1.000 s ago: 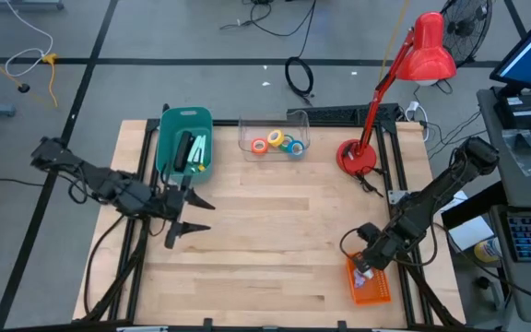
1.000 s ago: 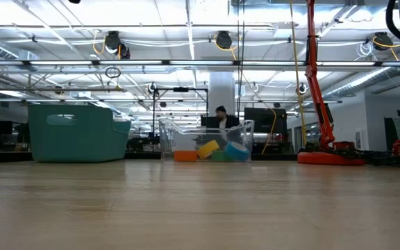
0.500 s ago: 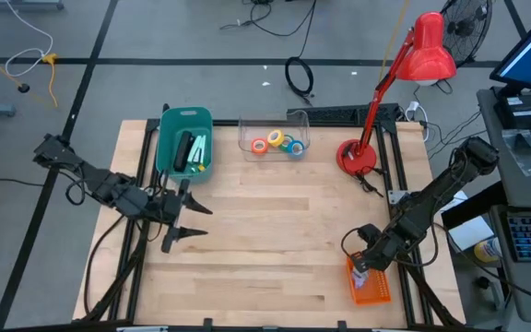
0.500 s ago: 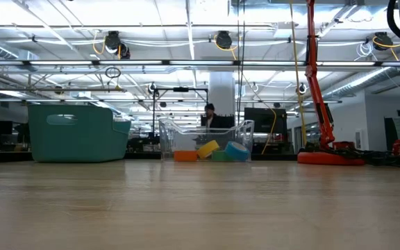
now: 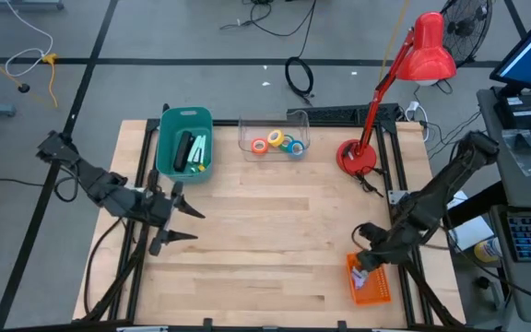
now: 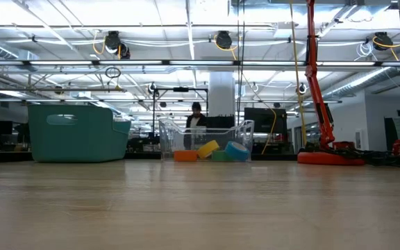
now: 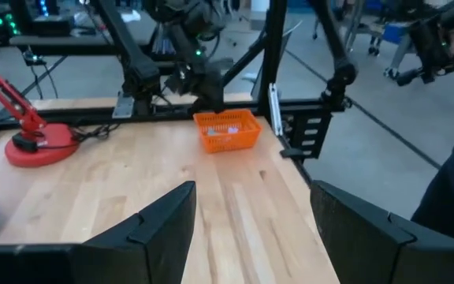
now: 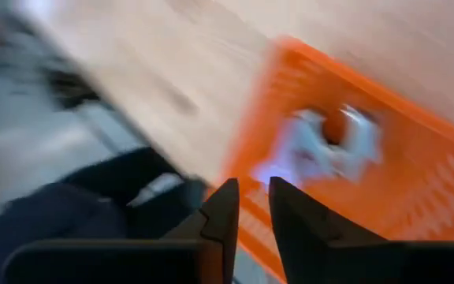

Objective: Pick and place Stapler, Stapler remover, tape
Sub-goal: Return to Home Position

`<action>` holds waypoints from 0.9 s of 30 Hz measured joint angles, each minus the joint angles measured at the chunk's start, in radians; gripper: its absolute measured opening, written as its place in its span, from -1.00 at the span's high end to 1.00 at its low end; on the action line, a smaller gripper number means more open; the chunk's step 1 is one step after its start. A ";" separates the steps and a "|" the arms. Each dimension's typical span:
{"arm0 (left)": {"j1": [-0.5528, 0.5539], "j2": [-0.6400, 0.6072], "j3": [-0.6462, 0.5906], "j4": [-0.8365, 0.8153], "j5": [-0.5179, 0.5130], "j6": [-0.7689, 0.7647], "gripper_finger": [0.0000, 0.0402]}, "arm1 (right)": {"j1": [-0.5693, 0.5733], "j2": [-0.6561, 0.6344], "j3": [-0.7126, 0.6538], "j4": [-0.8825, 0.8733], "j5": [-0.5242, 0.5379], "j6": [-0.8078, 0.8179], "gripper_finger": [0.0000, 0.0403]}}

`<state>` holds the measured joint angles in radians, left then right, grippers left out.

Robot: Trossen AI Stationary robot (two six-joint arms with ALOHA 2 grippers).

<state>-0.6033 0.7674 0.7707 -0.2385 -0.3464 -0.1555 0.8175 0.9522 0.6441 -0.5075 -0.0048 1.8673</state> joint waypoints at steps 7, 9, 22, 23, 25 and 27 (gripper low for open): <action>-0.014 -0.046 -0.125 0.141 -0.004 -0.023 -0.26 | 0.020 -0.152 0.000 0.149 0.435 -0.389 0.77; -0.008 -0.059 -0.165 0.199 -0.004 -0.023 -0.26 | 0.020 -0.188 0.000 0.183 0.507 -0.554 0.77; 0.248 -0.069 -0.306 0.420 0.220 0.042 -0.26 | -0.031 -0.403 0.000 0.072 0.656 -1.035 0.75; 0.284 -0.075 -0.306 0.418 0.256 0.047 -0.26 | -0.044 -0.428 0.000 0.043 0.656 -1.038 0.75; 0.352 -0.098 -0.306 0.407 0.326 0.050 -0.26 | -0.061 -0.484 0.000 -0.001 0.656 -1.045 0.75; 0.413 -0.134 -0.305 0.372 0.377 0.052 -0.26 | -0.073 -0.543 0.000 -0.030 0.654 -1.070 0.75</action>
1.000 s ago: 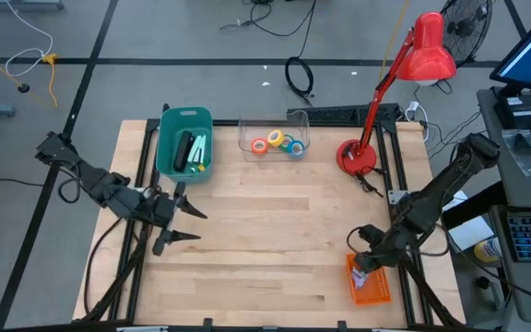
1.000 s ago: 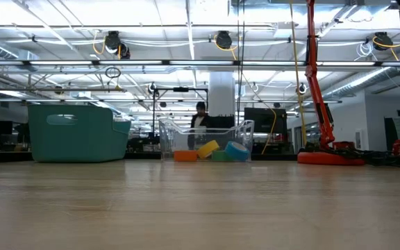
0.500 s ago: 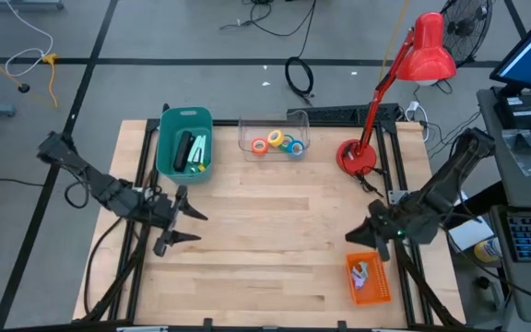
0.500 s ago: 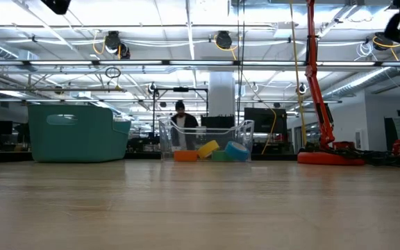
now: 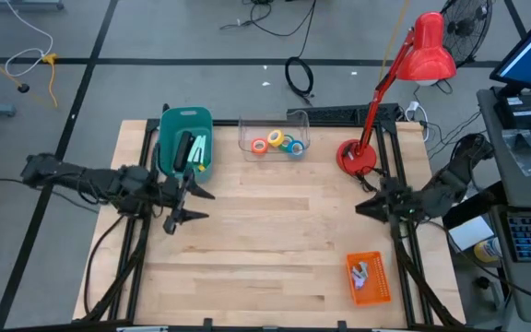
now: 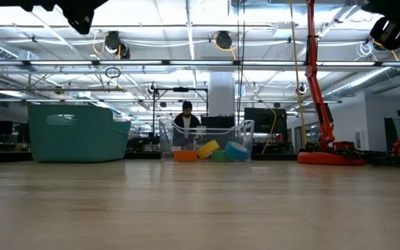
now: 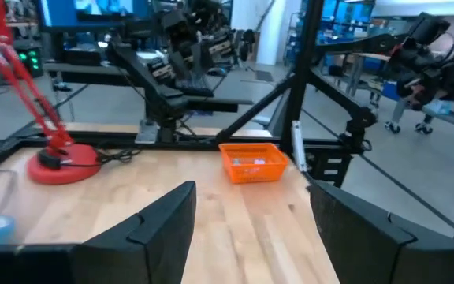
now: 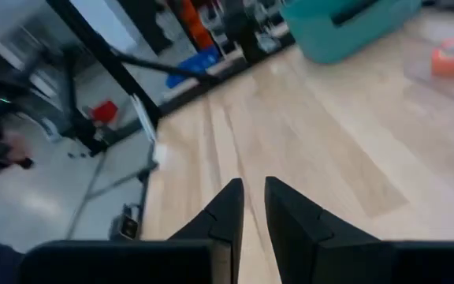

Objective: Pick and place Stapler, Stapler remover, tape
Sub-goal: Return to Home Position

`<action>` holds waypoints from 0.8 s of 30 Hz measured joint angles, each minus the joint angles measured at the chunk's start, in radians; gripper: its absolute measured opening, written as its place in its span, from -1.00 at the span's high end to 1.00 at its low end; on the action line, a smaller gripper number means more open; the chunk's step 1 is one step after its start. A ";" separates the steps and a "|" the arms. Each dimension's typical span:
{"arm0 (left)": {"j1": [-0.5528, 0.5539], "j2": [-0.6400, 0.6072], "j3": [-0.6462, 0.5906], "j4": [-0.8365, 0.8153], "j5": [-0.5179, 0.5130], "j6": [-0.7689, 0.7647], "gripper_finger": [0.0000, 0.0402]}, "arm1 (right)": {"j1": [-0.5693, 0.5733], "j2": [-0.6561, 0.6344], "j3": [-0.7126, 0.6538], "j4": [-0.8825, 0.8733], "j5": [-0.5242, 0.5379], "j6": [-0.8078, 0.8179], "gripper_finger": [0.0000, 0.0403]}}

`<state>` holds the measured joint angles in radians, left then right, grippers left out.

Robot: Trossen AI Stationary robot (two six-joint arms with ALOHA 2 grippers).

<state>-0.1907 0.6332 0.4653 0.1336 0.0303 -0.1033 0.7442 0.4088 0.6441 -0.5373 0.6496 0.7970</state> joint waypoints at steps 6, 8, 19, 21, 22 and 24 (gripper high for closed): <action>0.122 -0.140 0.000 -0.101 0.094 0.005 -0.26 | -0.031 -0.153 -0.019 0.014 -0.102 -0.086 0.76; 0.134 -0.159 0.000 -0.112 0.107 0.005 -0.26 | -0.045 -0.172 -0.056 0.072 -0.138 -0.121 0.76; 0.180 -0.074 0.000 -0.090 0.102 0.025 -0.26 | -0.223 -0.240 -0.335 0.371 -0.416 -0.137 0.76; 0.207 -0.080 0.000 -0.061 0.137 0.041 -0.26 | -0.264 -0.280 -0.342 0.383 -0.430 -0.170 0.76; 0.221 -0.089 0.000 -0.062 0.154 0.045 -0.26 | -0.284 -0.304 -0.342 0.388 -0.445 -0.191 0.76; 0.245 -0.122 0.000 -0.106 0.168 0.043 -0.26 | -0.318 -0.358 -0.341 0.385 -0.484 -0.220 0.77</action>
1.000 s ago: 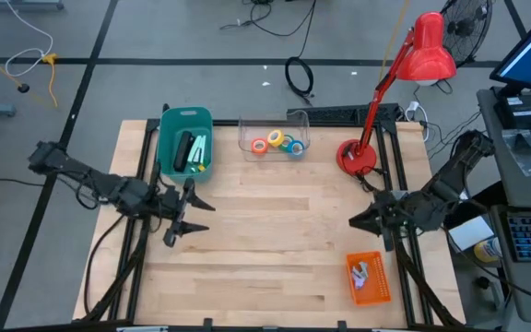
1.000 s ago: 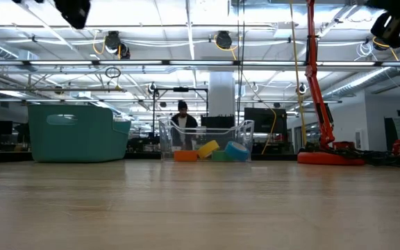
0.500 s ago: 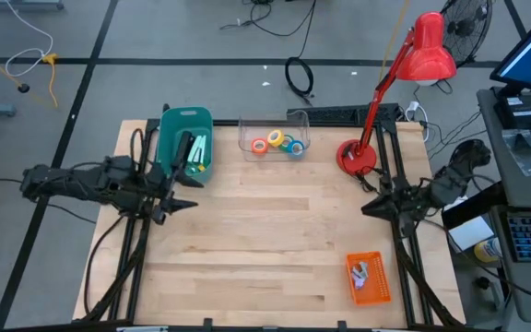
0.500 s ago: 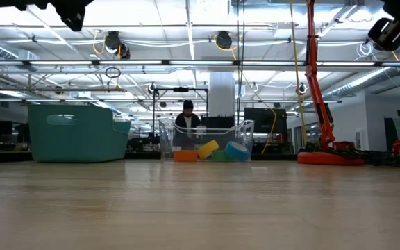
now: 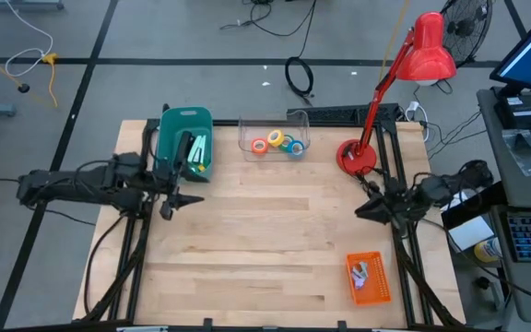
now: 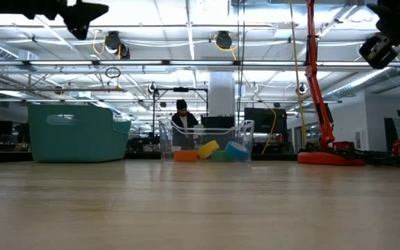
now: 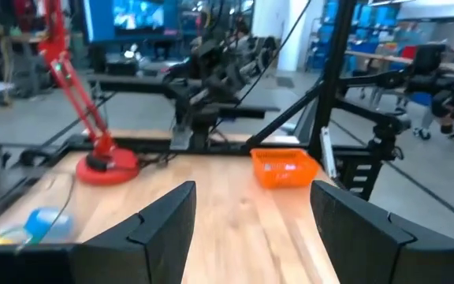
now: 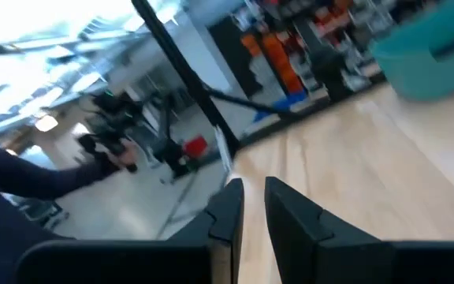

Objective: Pick and place Stapler, Stapler remover, tape
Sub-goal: Return to Home Position

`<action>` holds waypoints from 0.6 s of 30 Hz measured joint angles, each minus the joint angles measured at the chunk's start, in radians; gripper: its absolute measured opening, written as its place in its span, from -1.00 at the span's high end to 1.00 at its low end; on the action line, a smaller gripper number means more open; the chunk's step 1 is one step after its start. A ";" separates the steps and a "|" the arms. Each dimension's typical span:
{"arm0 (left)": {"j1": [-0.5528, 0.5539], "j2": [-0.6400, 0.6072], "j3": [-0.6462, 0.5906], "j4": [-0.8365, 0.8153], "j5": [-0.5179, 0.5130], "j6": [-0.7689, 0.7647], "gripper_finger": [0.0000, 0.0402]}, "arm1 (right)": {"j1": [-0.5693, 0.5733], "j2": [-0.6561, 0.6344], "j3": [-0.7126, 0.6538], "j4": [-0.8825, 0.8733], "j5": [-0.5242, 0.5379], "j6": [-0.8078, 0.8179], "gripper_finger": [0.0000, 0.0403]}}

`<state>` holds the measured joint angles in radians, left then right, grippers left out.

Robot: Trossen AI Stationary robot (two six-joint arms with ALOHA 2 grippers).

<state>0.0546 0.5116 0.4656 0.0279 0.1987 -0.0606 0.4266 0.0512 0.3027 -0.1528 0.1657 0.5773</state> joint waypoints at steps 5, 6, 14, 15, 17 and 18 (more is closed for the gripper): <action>0.025 -0.113 -0.019 -0.091 -0.001 -0.020 -0.26 | -0.037 -0.049 0.002 -0.065 -0.040 0.001 0.77; 0.024 -0.137 -0.039 -0.072 -0.003 -0.020 -0.26 | -0.040 -0.047 -0.001 -0.066 -0.039 0.007 0.77; 0.010 -0.312 -0.238 0.057 -0.051 -0.050 -0.26 | -0.049 -0.050 -0.068 0.044 -0.041 0.008 0.76; 0.010 -0.324 -0.253 0.061 -0.054 -0.051 -0.26 | -0.049 -0.050 -0.086 0.067 -0.047 0.008 0.76; 0.010 -0.340 -0.283 0.070 -0.067 -0.051 -0.26 | -0.049 -0.049 -0.120 0.092 -0.073 0.010 0.77; 0.010 -0.345 -0.296 0.066 -0.068 -0.046 -0.26 | -0.049 -0.048 -0.134 0.103 -0.088 0.014 0.76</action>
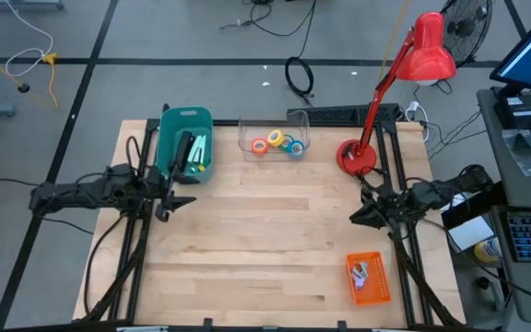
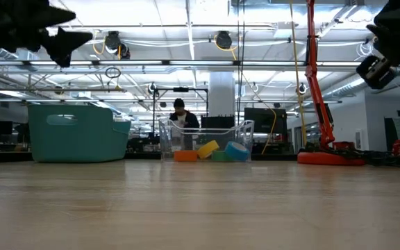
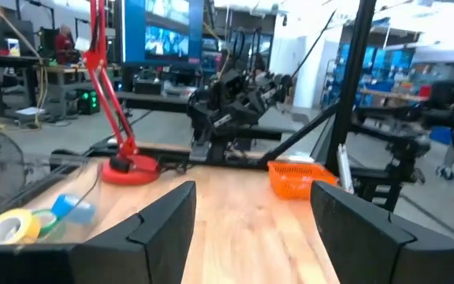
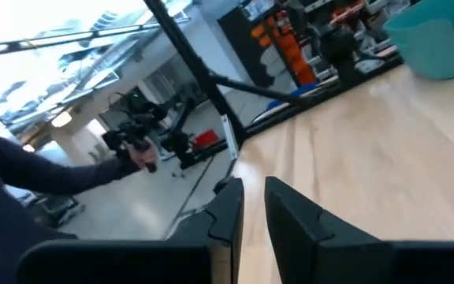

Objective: Pick and place Stapler, Stapler remover, tape
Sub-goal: Return to Home Position

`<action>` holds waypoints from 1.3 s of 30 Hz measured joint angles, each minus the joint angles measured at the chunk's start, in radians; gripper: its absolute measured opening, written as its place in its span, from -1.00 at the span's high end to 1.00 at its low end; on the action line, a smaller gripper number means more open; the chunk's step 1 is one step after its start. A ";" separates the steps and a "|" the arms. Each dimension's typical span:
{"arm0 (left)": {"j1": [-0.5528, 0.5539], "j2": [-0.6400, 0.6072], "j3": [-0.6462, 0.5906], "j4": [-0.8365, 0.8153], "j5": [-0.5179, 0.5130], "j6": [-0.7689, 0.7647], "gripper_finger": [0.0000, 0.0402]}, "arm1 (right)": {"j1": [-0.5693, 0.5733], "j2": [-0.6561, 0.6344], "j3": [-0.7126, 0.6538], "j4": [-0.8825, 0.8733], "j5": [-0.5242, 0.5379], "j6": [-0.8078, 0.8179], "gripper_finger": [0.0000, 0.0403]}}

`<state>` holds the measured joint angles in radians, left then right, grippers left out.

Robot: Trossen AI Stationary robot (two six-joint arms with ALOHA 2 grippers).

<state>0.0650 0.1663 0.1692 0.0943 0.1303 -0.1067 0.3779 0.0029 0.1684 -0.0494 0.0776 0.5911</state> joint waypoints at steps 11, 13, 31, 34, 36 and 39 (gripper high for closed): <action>0.002 -0.063 -0.095 -0.009 0.000 0.007 -0.26 | -0.057 -0.001 -0.005 -0.004 -0.031 -0.042 0.76; 0.002 -0.094 -0.095 -0.051 0.000 0.027 -0.26 | -0.069 -0.001 0.003 0.003 -0.024 -0.061 0.76; 0.004 -0.161 -0.096 -0.214 -0.038 0.120 -0.26 | -0.216 0.002 -0.149 0.125 -0.002 -0.048 0.76; 0.004 -0.161 -0.095 -0.220 -0.046 0.144 -0.26 | -0.222 0.002 -0.149 0.123 -0.001 -0.080 0.76; 0.004 -0.161 -0.095 -0.223 -0.047 0.147 -0.26 | -0.222 0.002 -0.150 0.127 0.000 -0.120 0.77; 0.004 -0.161 -0.095 -0.226 -0.047 0.125 -0.26 | -0.222 0.002 -0.151 0.127 0.000 -0.164 0.76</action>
<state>0.0689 0.0055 0.0738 -0.1314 0.0829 0.0186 0.1555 0.0048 0.0177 0.0776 0.0772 0.4275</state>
